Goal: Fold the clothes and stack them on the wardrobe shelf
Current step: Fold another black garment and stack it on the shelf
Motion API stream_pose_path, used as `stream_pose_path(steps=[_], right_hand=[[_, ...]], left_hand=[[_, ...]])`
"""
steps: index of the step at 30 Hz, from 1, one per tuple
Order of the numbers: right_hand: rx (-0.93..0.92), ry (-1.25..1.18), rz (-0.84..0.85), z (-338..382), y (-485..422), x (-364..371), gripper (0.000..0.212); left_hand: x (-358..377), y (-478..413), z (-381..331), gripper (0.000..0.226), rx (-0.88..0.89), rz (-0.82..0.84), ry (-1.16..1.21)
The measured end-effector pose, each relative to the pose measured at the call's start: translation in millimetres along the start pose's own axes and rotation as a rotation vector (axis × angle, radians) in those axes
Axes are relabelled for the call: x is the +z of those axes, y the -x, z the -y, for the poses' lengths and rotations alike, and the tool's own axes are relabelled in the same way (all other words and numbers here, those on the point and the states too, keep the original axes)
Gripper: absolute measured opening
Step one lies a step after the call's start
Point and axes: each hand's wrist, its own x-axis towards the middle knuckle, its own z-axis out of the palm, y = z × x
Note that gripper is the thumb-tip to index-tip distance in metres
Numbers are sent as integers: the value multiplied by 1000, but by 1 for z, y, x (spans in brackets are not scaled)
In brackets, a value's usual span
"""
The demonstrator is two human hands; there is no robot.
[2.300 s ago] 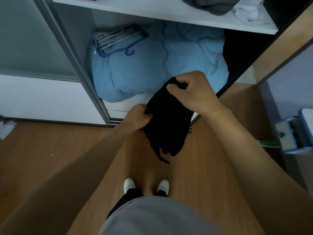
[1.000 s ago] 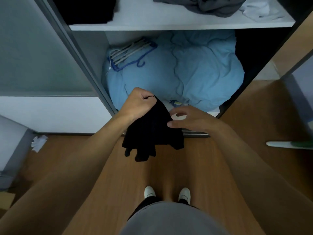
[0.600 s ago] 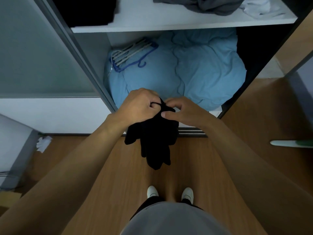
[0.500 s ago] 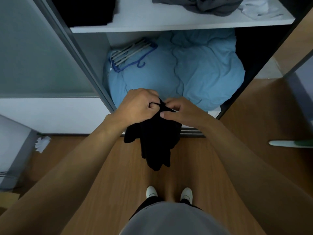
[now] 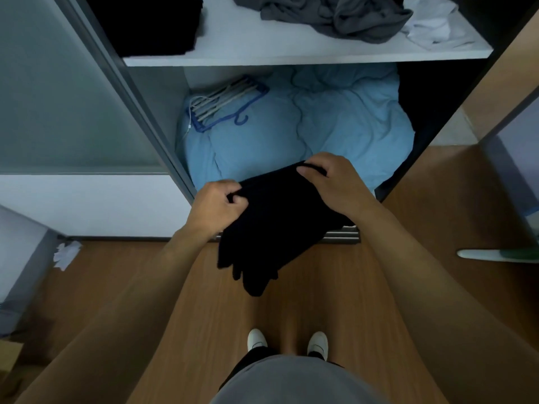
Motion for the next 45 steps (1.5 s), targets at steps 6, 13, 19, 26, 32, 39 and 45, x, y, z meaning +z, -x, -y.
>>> stream_pose_path(steps=[6,13,19,26,32,39,45], right_hand=[[-101,3,81,52,-10,-6,33],[-97,-77,64,81,-12,-1,25],[-123,-89,88,84,-14,-3,21],[-39,101,243,59,-4,-2,50],[124,550,459,25,2,0,52],[209,261,448,10,6,17,30],[368,-106,392,23,7,19,25]], left_hand=[[16,4,24,24,-17,72,34],[53,8,49,18,-264,232,32],[72,15,61,17,-423,293,104],[56,30,96,20,-670,58,66],[18,24,112,18,-788,-225,145],[-2,3,93,23,-713,-347,194],[-8,-5,77,35,-542,-320,185]])
